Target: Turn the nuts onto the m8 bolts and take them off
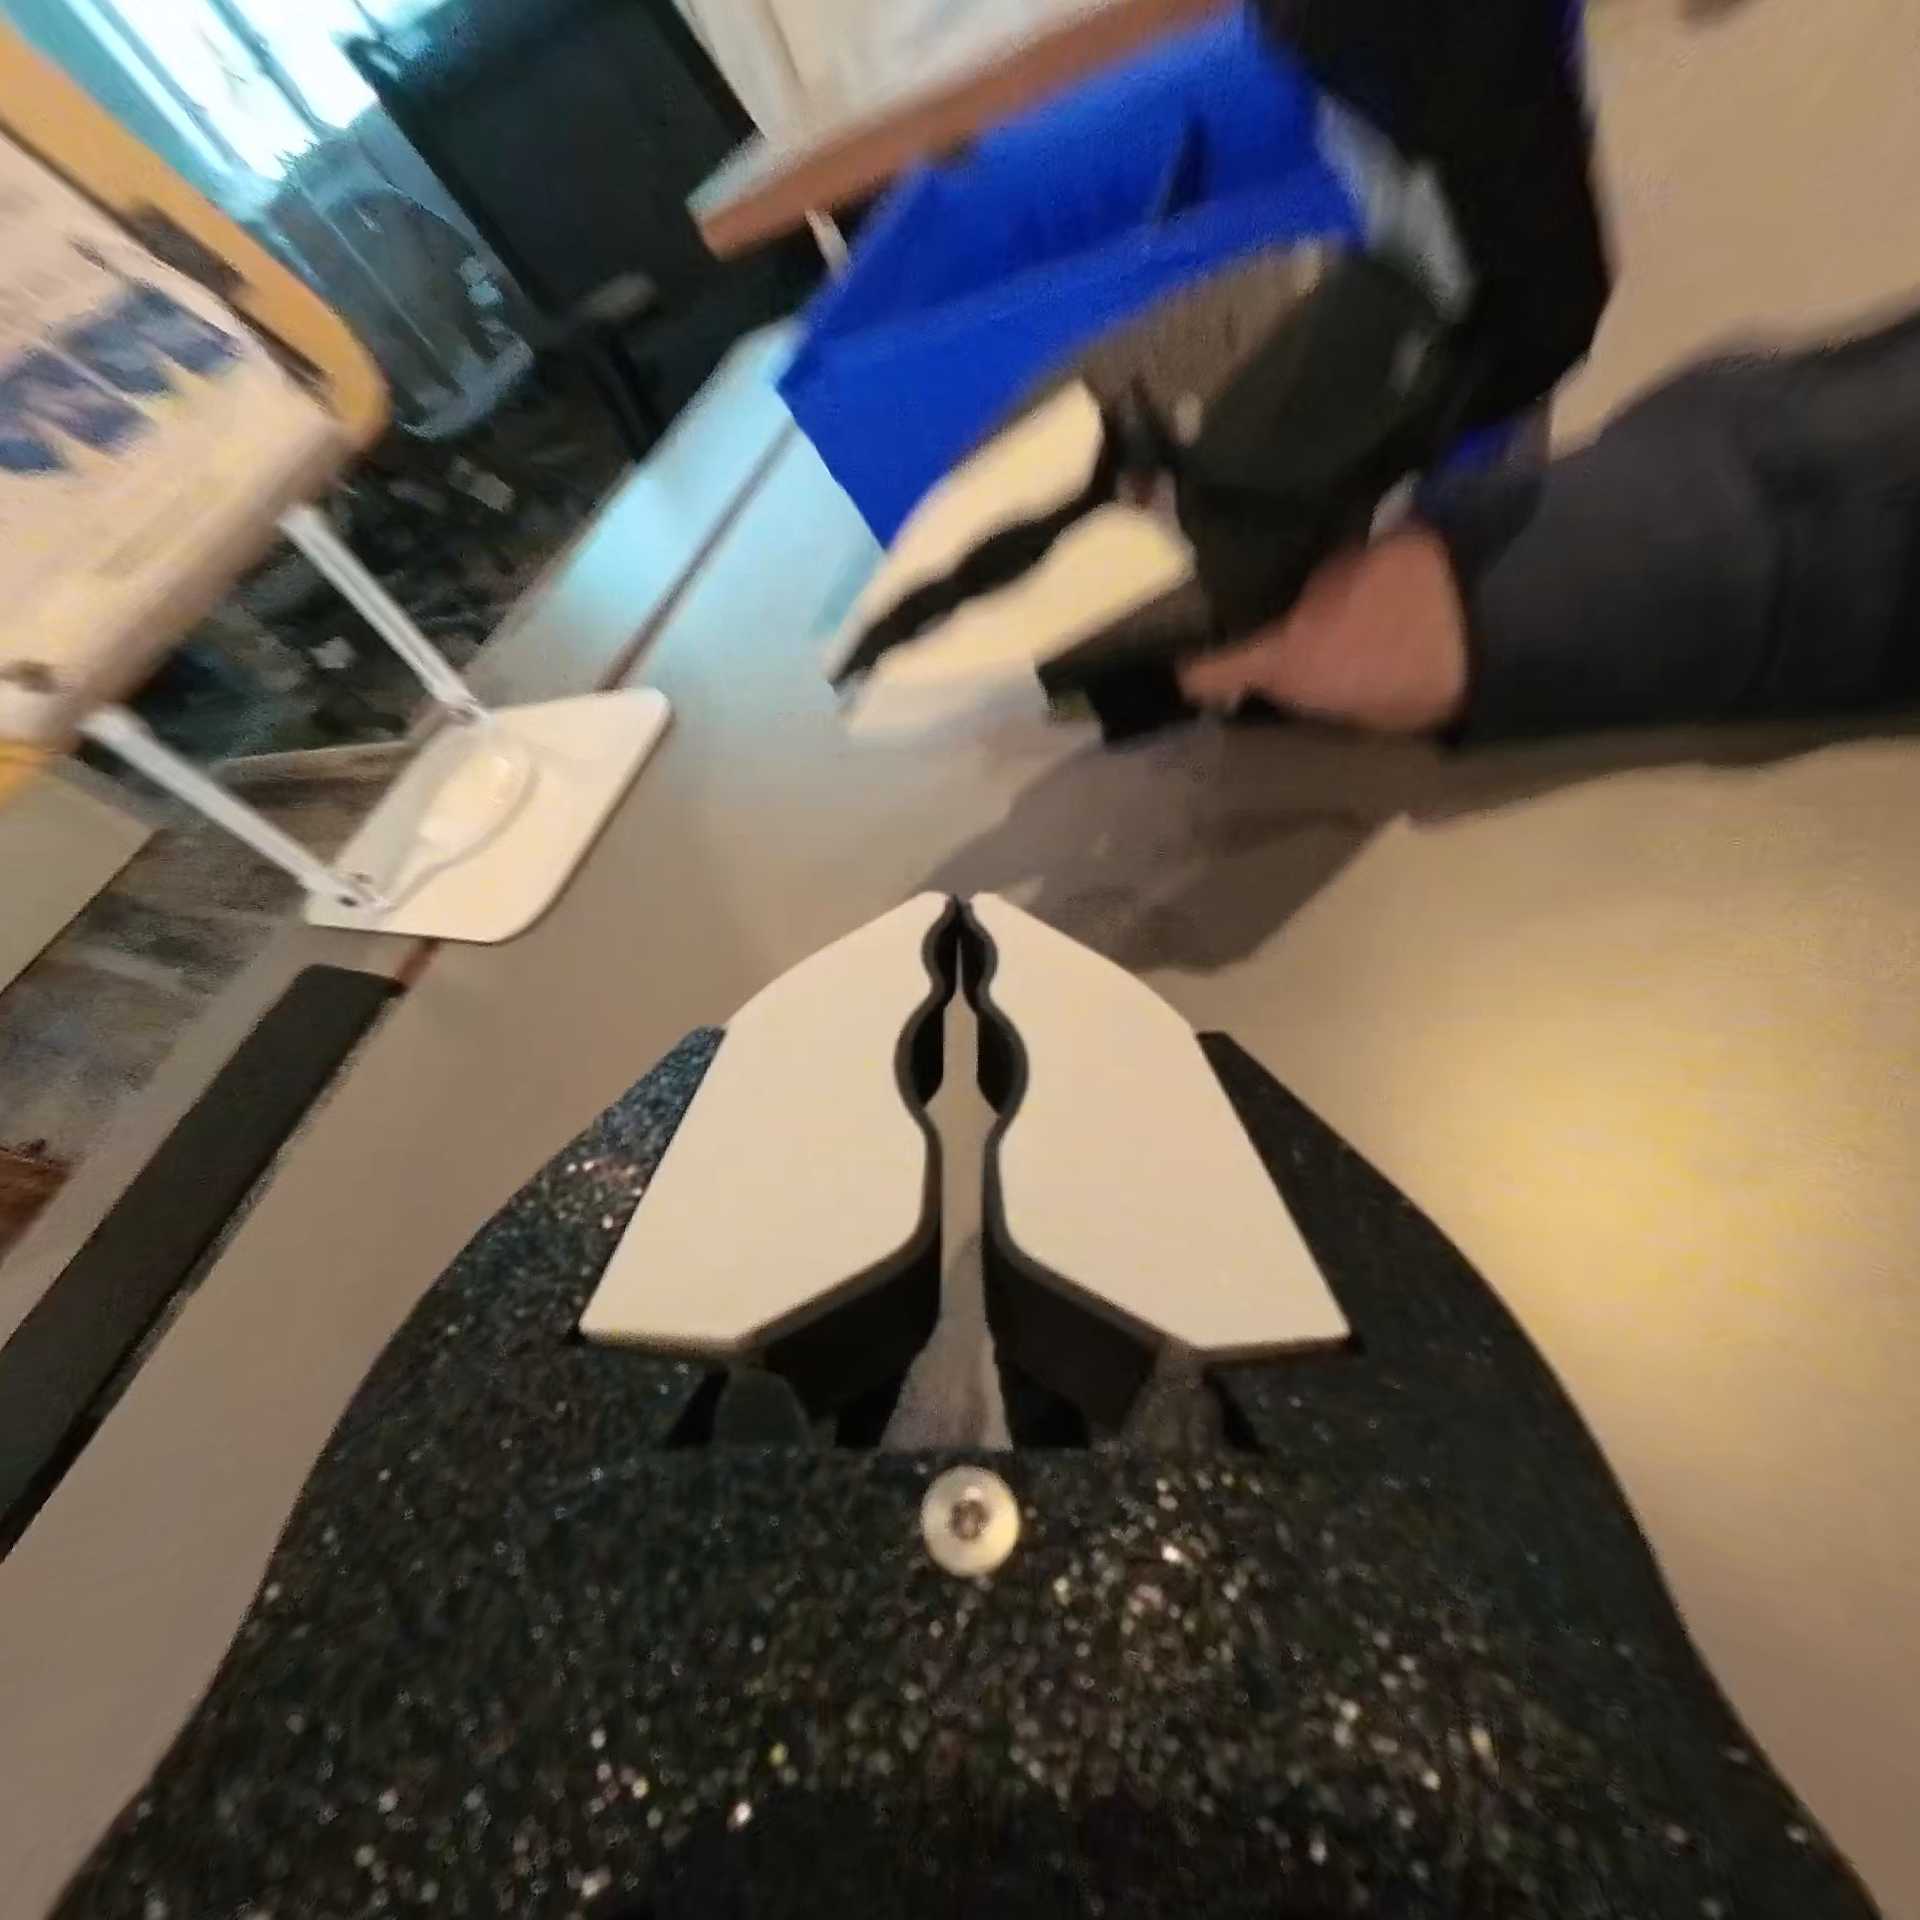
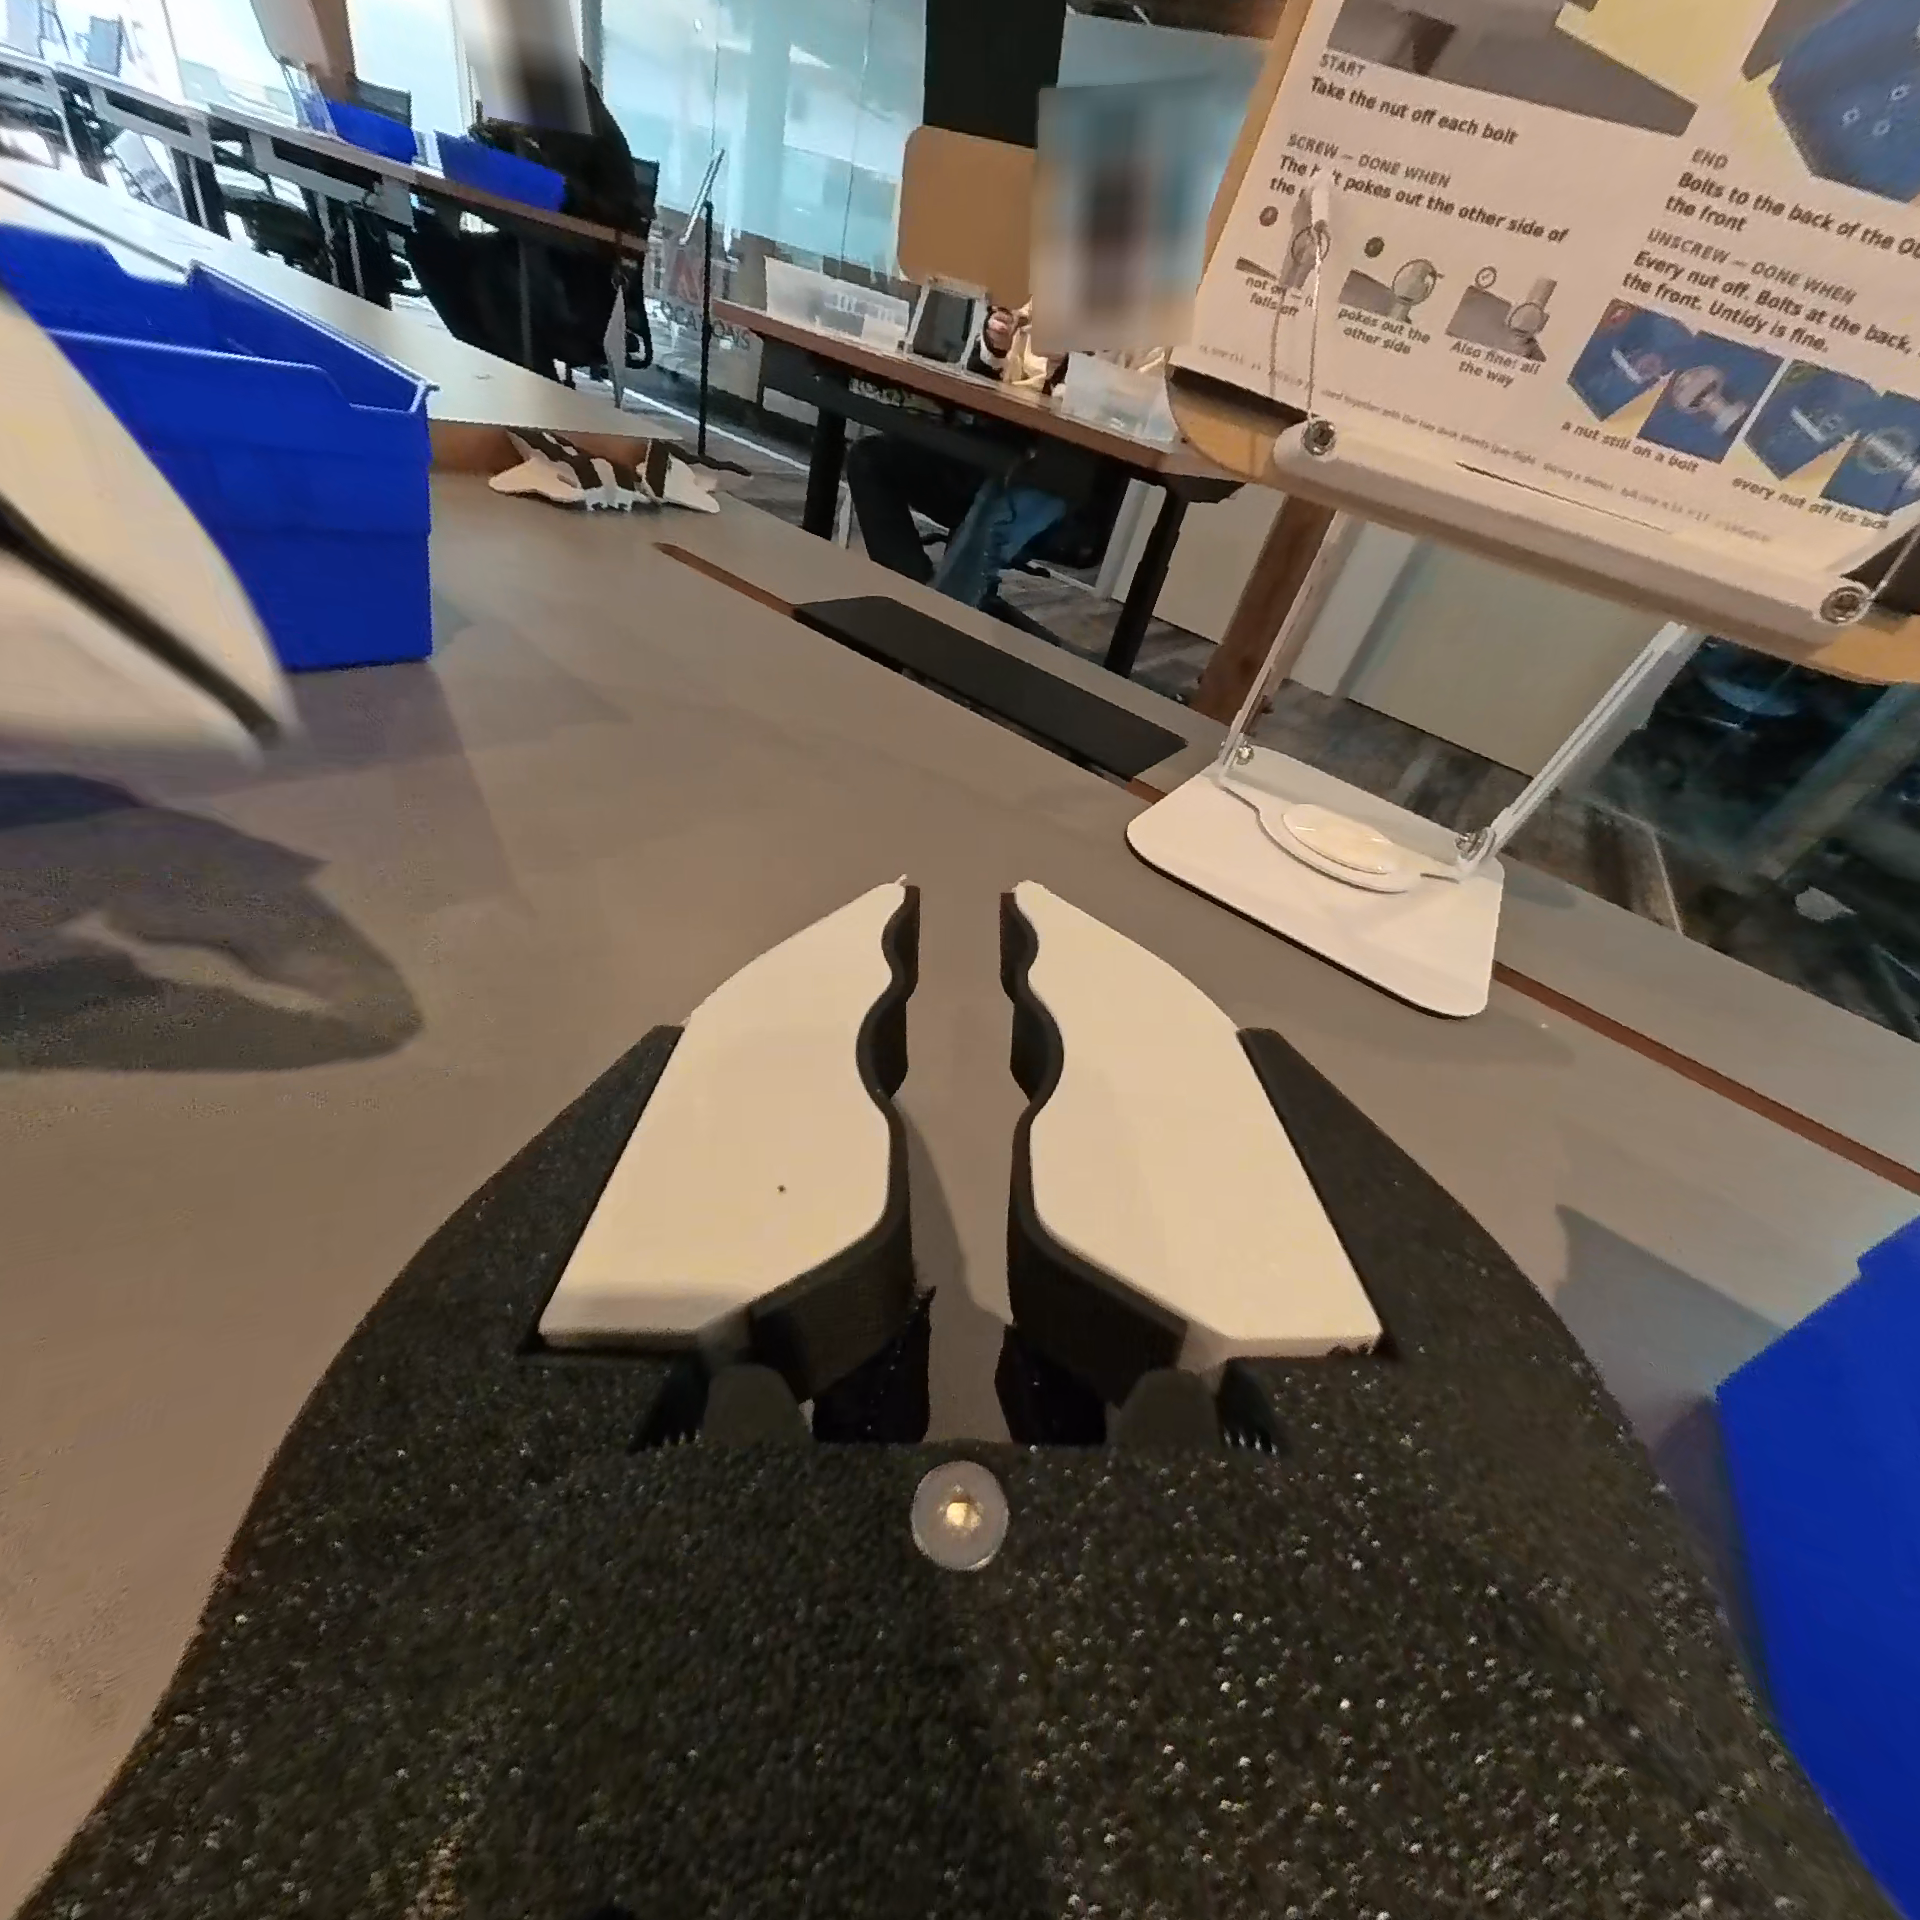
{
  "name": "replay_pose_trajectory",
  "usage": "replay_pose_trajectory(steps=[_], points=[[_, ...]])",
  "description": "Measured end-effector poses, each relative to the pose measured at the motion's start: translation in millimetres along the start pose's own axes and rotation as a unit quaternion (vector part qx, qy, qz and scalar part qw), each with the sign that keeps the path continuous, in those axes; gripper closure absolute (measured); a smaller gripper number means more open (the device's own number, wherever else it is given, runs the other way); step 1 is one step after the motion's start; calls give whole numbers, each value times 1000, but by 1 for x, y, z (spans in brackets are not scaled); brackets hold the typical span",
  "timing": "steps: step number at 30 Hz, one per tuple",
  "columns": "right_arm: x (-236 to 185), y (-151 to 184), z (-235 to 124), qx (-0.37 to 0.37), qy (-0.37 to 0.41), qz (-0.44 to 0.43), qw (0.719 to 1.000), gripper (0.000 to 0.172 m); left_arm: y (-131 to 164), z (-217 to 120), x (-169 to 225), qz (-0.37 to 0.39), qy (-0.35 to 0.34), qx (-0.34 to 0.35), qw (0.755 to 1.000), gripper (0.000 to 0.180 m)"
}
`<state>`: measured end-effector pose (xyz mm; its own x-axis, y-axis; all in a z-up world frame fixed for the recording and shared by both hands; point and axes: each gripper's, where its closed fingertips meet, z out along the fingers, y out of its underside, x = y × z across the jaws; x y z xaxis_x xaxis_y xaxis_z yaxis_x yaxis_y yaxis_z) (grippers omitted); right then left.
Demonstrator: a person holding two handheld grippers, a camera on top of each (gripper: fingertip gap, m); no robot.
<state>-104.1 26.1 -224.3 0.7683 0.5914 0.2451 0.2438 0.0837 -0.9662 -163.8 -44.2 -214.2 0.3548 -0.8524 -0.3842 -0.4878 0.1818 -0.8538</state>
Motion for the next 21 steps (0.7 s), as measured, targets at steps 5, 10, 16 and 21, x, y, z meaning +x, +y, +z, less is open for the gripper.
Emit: replay_pose_trajectory(steps=[5,10,16,21], points=[[-1,-1,0,3,-6,4,1000,158,-51,-94,-19,-122,-103,76,984,180],[-3,-1,1,5,-16,3,1000,158,8,-213,-81,-248,-289,-11,925,175],[-4,-2,1,8,-20,4,1000,158,166,-288,-76,-541,-326,-254,733,157],[-5,-3,0,11,-23,11,1000,158,219,-289,-61,-625,-315,-307,645,144]])
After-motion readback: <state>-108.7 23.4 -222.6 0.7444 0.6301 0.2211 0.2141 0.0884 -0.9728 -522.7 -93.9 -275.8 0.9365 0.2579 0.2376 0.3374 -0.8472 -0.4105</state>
